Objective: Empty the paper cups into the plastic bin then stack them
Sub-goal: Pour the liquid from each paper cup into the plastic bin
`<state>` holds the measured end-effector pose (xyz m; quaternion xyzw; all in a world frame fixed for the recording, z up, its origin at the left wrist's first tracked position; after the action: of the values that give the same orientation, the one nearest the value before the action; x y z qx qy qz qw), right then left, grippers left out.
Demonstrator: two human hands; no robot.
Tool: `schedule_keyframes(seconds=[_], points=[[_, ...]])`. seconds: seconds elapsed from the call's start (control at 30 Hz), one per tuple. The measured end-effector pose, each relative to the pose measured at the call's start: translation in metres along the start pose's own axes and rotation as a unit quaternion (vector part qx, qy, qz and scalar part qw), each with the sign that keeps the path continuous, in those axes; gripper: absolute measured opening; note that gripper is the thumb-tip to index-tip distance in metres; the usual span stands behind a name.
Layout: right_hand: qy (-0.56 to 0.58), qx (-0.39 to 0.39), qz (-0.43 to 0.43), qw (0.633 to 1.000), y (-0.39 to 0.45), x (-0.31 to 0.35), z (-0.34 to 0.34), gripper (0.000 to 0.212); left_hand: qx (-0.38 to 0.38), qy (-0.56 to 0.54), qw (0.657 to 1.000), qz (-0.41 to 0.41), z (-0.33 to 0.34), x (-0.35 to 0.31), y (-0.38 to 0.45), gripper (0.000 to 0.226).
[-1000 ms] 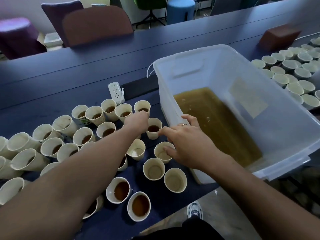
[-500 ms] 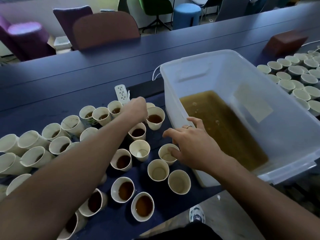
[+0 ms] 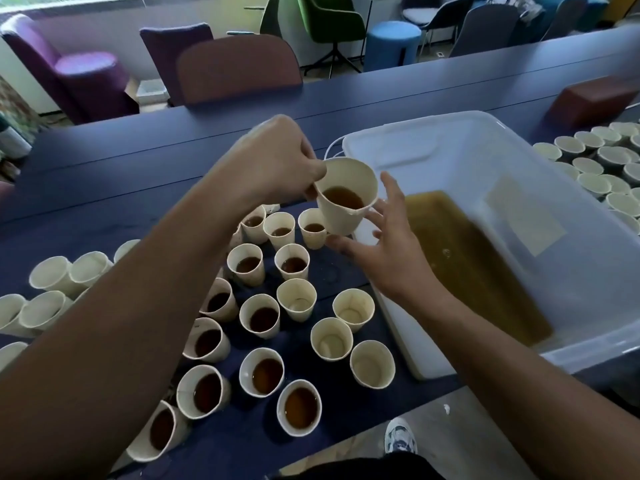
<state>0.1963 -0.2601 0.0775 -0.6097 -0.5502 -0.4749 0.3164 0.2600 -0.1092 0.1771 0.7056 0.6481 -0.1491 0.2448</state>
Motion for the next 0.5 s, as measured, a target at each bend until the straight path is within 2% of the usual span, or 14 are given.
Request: schedule_keyframes(seconds=[0.13, 0.3, 0.43, 0.5], points=[[0.057, -0.054, -0.045, 0.996, 0.003, 0.006, -0.006, 0.097, -0.01, -0.061, 0.998, 0.001, -0.012, -0.017, -0.019, 0.027], [0.07, -0.138, -0.087, 0.984, 0.0, 0.012, -0.031, 0.08, -0.036, -0.148, 0.988, -0.008, -0.004, -0.036, -0.039, 0.027], [0.046, -0.135, -0.074, 0.987, 0.001, 0.007, -0.055, 0.068, -0.058, -0.225, 0.973, 0.002, 0.001, -0.046, -0.045, 0.032], [0.022, -0.134, -0.068, 0.988, 0.004, 0.004, -0.07, 0.067, -0.08, -0.263, 0.962, -0.004, 0.005, -0.047, -0.047, 0.026]])
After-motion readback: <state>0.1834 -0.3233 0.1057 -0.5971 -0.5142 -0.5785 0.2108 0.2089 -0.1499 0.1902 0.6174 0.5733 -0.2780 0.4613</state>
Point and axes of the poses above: each hand's wrist, its own y-axis towards the middle knuckle, its own z-axis out of the palm, x = y × z, the point moved 6 cm from there along y, towards the middle knuckle, and after that the axes turned 13 degrees about -x, right-handed, at the moved point
